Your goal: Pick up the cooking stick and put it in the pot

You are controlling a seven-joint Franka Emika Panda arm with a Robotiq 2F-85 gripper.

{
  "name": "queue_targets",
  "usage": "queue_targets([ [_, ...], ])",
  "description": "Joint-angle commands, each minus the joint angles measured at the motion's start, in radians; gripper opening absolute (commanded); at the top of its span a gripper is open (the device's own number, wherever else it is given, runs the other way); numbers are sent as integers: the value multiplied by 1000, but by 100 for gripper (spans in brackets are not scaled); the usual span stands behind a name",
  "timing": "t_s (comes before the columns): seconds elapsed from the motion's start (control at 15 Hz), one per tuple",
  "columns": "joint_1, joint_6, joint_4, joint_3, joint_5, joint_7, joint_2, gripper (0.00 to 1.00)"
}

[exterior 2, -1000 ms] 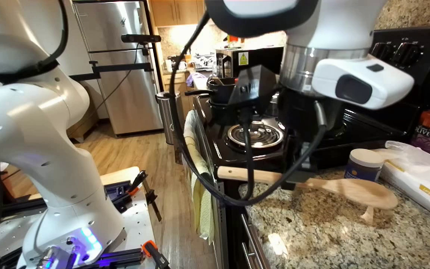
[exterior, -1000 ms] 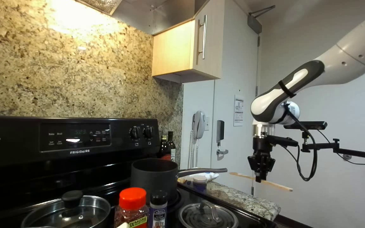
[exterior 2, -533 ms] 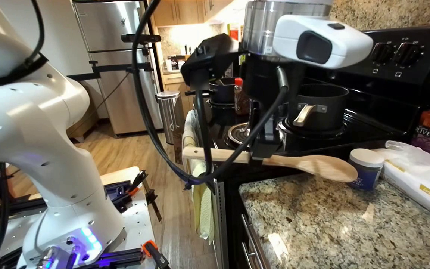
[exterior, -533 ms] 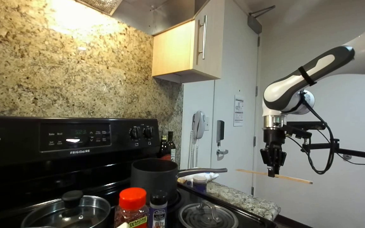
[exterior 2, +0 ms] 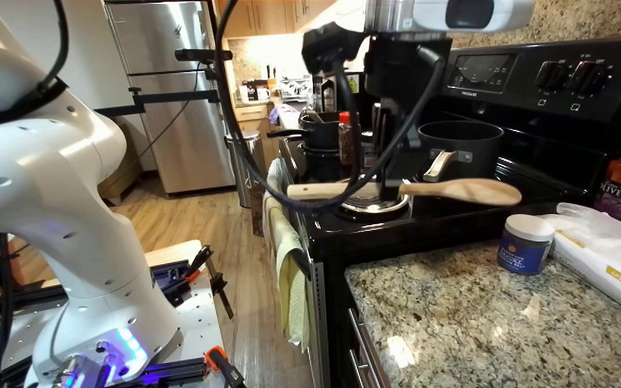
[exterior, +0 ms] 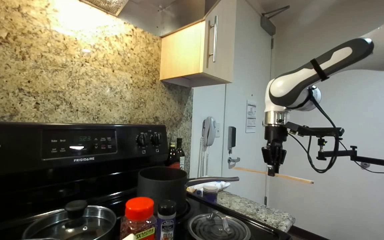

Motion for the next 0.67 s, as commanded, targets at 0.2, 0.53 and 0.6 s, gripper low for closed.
queue_targets([
  [0.2, 115, -138, 207, 122, -60, -34, 55, 13],
  [0.53, 154, -131, 232, 140, -43, -47, 56, 13],
  [0.6, 156, -131, 239, 141, -43, -50, 61, 25],
])
